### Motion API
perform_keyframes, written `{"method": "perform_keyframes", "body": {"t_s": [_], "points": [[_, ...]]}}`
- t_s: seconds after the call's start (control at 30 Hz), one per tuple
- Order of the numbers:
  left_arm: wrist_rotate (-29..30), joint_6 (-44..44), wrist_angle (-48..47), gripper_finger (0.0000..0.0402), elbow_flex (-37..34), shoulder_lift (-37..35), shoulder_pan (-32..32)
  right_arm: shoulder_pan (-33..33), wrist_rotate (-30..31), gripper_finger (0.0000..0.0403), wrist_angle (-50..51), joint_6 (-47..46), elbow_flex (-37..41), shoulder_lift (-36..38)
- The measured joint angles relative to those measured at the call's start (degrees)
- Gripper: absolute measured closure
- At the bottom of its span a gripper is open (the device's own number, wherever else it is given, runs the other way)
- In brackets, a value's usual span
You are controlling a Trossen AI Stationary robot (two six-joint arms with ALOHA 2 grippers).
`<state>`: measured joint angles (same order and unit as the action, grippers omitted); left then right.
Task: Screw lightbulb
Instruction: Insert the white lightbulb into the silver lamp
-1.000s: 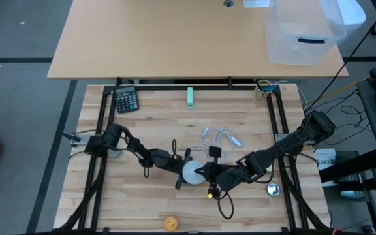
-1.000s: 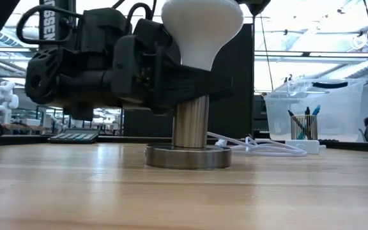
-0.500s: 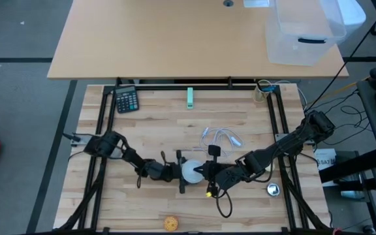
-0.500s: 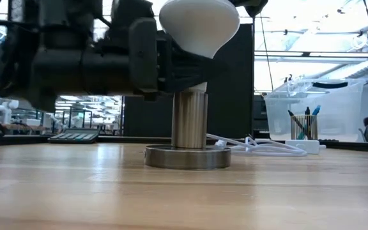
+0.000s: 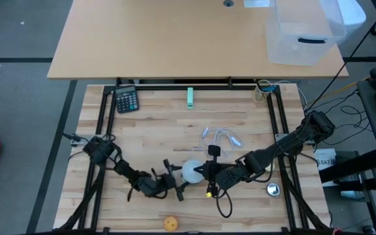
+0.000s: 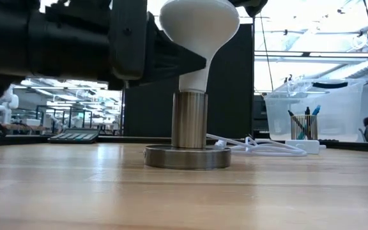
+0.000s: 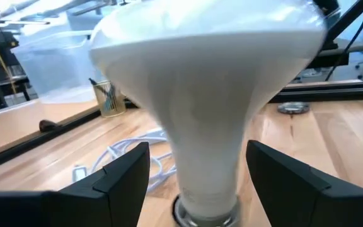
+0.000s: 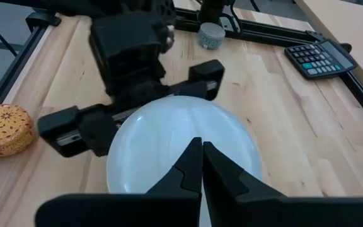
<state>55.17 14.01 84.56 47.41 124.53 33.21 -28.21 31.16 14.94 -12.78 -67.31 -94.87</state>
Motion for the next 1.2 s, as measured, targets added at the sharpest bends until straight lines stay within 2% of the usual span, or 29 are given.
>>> {"method": "perform_keyframes", "body": {"t_s": [0.17, 0.37, 0.57, 0.73, 0.87, 1.1, 1.2], "points": [[3.0, -3.3, -6.8, 0.0136, 4.3, 0.0, 0.6, 0.0, 0.0, 0.0403, 0.0, 0.2, 0.0, 0.0], [5.7, -15.3, -22.9, 0.0136, 10.7, 0.0, -1.1, 0.0, 0.0, 0.0403, 0.0, 0.1, 0.0, 0.0], [10.2, -18.0, -24.5, 0.0136, 12.1, 0.0, -1.2, 0.0, 0.0, 0.0403, 0.0, 0.2, 0.0, 0.0], [10.8, -18.0, -24.9, 0.014, 12.1, 0.0, -1.1, 0.0, 0.0, 0.0403, 0.0, 0.4, 0.0, 0.0], [11.8, -17.5, -24.9, 0.0166, 12.1, 0.0, -0.8, 0.0, 0.0, 0.0403, 0.0, 0.3, 0.0, 0.0], [11.8, -16.2, -25.1, 0.0237, 12.1, 0.0, -0.4, 0.0, 0.0, 0.0403, 0.0, 0.3, 0.0, 0.0], [11.4, -15.8, -25.2, 0.0253, 12.1, 0.0, -0.4, 0.0, 0.0, 0.0403, 0.1, 0.3, 0.0, 0.0]]}}
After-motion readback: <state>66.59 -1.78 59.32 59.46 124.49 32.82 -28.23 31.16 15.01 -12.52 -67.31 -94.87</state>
